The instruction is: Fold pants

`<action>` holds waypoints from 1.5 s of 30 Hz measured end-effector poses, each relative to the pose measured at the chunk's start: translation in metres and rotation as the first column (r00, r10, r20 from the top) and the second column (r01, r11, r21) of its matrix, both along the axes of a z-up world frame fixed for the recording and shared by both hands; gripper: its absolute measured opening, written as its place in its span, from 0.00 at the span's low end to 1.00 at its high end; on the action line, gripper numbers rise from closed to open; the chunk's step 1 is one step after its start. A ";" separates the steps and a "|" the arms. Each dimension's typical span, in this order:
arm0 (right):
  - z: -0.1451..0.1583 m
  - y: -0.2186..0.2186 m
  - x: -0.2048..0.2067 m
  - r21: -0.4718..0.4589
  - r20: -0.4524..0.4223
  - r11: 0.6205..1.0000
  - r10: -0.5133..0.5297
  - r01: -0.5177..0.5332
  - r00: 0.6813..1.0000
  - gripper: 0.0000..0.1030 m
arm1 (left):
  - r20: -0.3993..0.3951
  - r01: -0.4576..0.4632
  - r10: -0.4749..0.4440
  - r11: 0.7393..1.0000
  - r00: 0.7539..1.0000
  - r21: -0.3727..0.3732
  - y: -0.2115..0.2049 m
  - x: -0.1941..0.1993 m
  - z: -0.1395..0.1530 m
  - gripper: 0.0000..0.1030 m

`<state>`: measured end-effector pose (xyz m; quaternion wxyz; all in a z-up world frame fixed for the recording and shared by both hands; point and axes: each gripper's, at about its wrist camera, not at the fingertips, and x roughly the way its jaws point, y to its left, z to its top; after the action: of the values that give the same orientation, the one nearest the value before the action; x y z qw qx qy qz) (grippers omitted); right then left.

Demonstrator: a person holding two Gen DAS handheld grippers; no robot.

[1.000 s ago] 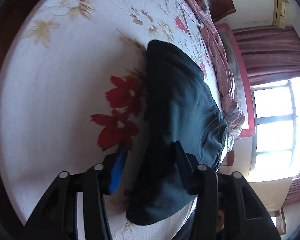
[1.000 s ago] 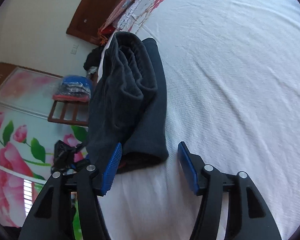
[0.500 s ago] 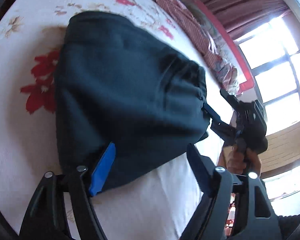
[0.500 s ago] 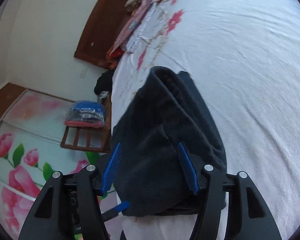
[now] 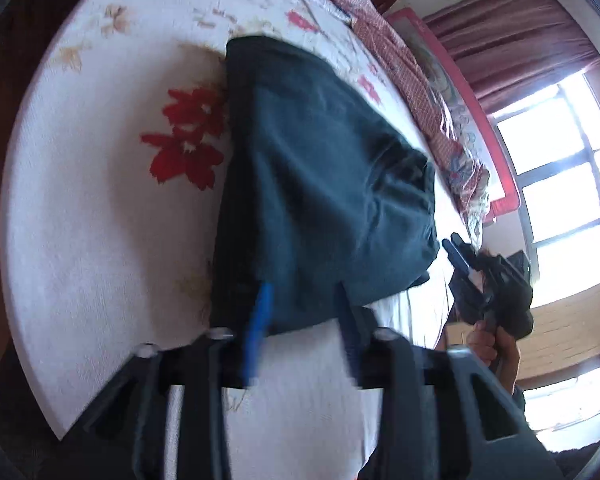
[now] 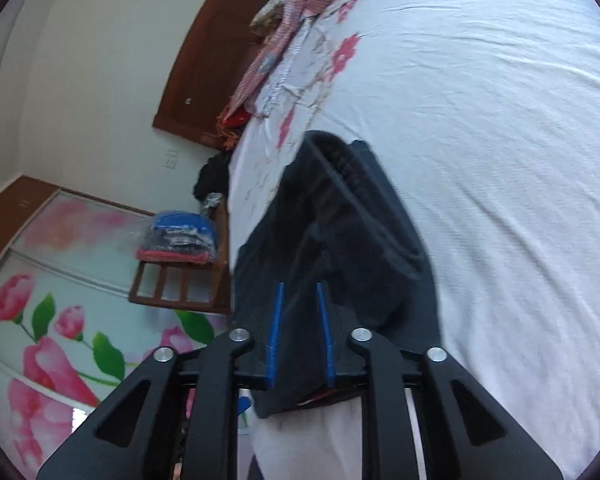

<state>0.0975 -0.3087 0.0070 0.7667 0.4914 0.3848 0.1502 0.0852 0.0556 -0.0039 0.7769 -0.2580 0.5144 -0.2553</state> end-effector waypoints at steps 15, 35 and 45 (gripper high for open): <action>-0.033 -0.021 -0.044 0.111 -0.124 0.993 -0.033 0.046 0.992 0.60 | -0.124 -0.190 0.192 0.981 0.973 0.029 0.040 -0.006 -0.031 0.65; 0.005 0.116 -0.111 -0.771 -0.194 0.583 0.169 -0.257 0.966 0.91 | 0.255 -0.318 0.197 0.709 0.946 0.630 -0.032 -0.129 0.024 0.98; 0.003 0.113 -0.110 -0.829 -0.028 0.552 0.122 -0.091 0.992 0.91 | 0.410 -0.343 0.104 0.749 0.906 0.568 -0.033 -0.136 0.013 0.98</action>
<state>-0.0122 -0.1954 0.0096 0.9032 0.0474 0.4265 0.0063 -0.0507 0.0230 0.0090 0.9222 0.0053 0.3863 -0.0148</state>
